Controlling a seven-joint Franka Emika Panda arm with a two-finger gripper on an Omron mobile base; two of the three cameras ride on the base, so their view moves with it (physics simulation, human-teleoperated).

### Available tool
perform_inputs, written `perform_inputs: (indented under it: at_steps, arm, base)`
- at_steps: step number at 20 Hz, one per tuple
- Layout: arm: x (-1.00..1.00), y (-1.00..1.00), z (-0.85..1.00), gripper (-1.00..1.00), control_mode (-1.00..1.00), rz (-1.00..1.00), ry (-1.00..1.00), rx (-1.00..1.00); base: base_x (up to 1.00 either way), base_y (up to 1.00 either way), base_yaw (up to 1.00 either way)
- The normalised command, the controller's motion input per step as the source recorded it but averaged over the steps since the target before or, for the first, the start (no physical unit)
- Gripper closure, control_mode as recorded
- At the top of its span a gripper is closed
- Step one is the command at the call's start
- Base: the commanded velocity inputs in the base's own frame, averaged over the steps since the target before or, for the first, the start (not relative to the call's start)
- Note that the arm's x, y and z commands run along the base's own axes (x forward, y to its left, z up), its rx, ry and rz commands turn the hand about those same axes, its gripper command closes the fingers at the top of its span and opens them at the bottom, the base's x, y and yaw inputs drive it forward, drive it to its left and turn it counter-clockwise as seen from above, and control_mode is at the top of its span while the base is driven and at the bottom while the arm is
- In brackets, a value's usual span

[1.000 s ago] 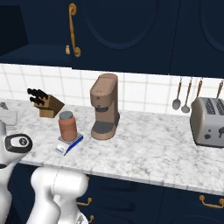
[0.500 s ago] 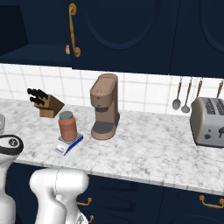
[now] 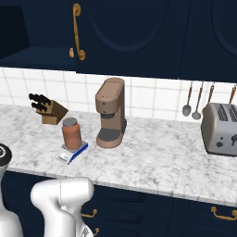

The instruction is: Pick the honey bottle and place it on the digital scale for weighing, and close the cabinet.

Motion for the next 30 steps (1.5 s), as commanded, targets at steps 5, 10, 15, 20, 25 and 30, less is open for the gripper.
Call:
perform_inputs:
  at_steps: [5,10,15,20,25,30]
  arm:
    - [0.00,0.55,-0.05,-1.00,-1.00,0.00,-0.04,0.00]
    - [-0.02,0.20,-0.12,-1.00,-1.00,0.00,0.00,0.01]
    - [-0.06,0.12,-0.20,-1.00,-1.00,0.00,-0.02,0.03]
    - [-0.16,0.24,-0.31,-1.00,-1.00,0.00,-0.09,0.04]
    - [-0.52,0.71,-0.11,-1.00,-1.00,0.00,-0.21,0.10]
    - [-0.63,0.69,0.02,-1.00,-1.00,0.00,-0.12,0.14]
  base:
    - [0.00,0.00,0.00]
    - [0.00,0.00,0.00]
    - [0.00,0.00,0.00]
    - [0.00,0.00,0.00]
    - [0.00,0.00,0.00]
    - [0.00,0.00,0.00]
